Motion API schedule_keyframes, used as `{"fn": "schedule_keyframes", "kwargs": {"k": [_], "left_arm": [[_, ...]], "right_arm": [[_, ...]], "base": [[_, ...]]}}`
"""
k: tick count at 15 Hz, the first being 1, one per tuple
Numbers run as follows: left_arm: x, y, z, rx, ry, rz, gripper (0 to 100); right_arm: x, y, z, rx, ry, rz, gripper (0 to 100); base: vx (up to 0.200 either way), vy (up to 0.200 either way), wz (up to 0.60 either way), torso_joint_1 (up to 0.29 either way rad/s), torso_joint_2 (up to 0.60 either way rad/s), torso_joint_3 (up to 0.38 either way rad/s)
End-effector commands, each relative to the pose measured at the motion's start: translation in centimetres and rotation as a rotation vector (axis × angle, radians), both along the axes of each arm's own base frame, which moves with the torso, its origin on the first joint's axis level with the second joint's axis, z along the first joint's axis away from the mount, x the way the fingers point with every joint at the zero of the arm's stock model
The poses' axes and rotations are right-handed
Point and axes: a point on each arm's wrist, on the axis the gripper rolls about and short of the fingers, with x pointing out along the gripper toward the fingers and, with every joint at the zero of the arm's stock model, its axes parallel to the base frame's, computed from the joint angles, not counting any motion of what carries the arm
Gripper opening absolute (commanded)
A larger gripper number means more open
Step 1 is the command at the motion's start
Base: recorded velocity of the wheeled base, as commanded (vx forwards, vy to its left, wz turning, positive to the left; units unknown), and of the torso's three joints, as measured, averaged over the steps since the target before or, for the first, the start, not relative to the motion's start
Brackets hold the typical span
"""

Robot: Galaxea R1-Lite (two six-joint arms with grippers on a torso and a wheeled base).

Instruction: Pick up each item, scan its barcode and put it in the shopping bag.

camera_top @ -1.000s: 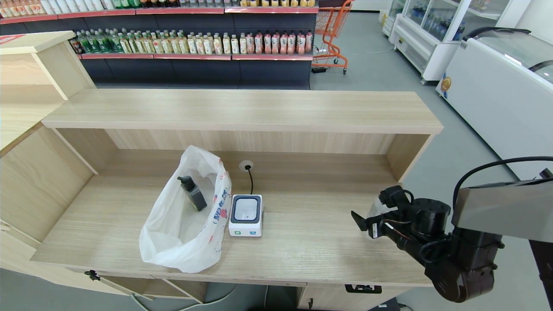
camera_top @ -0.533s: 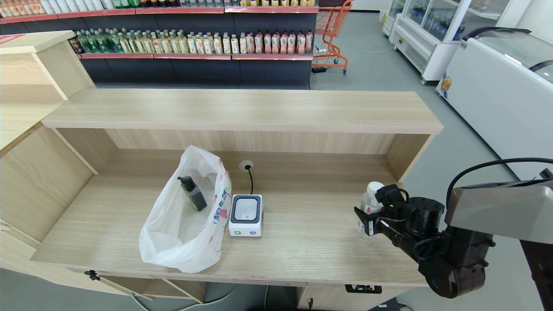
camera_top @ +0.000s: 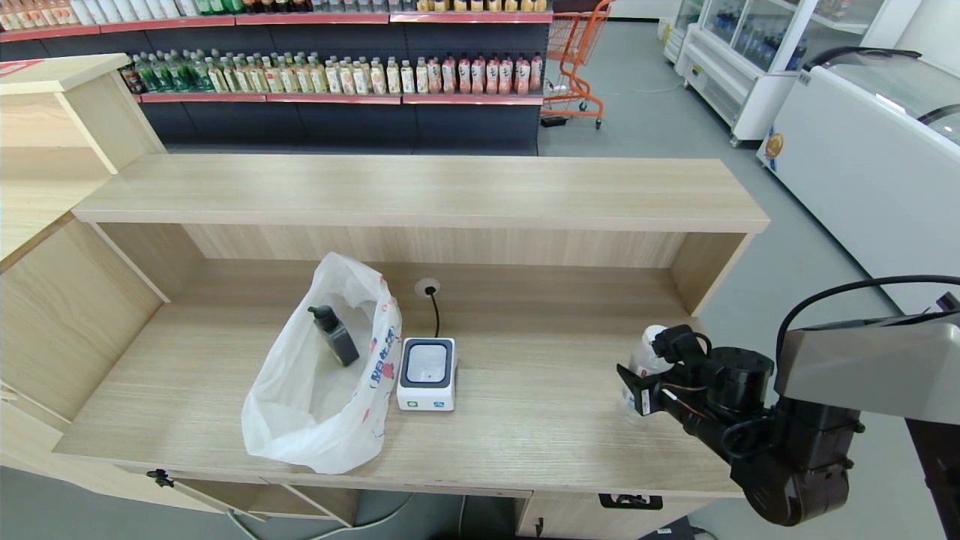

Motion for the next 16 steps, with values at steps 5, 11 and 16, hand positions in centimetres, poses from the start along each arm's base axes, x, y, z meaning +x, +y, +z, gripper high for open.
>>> {"fn": "schedule_keyframes", "kwargs": {"k": [5, 11, 16], "left_arm": [[0.0, 0.0, 0.0, 0.000, -0.001, 0.001, 100], [0.0, 0.0, 0.0, 0.000, 0.001, -0.001, 100], [0.0, 0.0, 0.0, 0.000, -0.001, -0.001, 100]], "right_arm": [[-1.5, -0.4, -1.4, -0.026, 0.083, 0.001, 0], [-0.3, -0.1, 5.3, 0.126, -0.118, 0.040, 0], [-4.9, 0.1, 16.7, 0.435, 0.030, 0.445, 0]], "base": [[0.000, 0.000, 0.00, 0.000, 0.00, 0.000], [0.000, 0.000, 0.00, 0.000, 0.00, 0.000], [0.000, 0.000, 0.00, 0.000, 0.00, 0.000]]}}
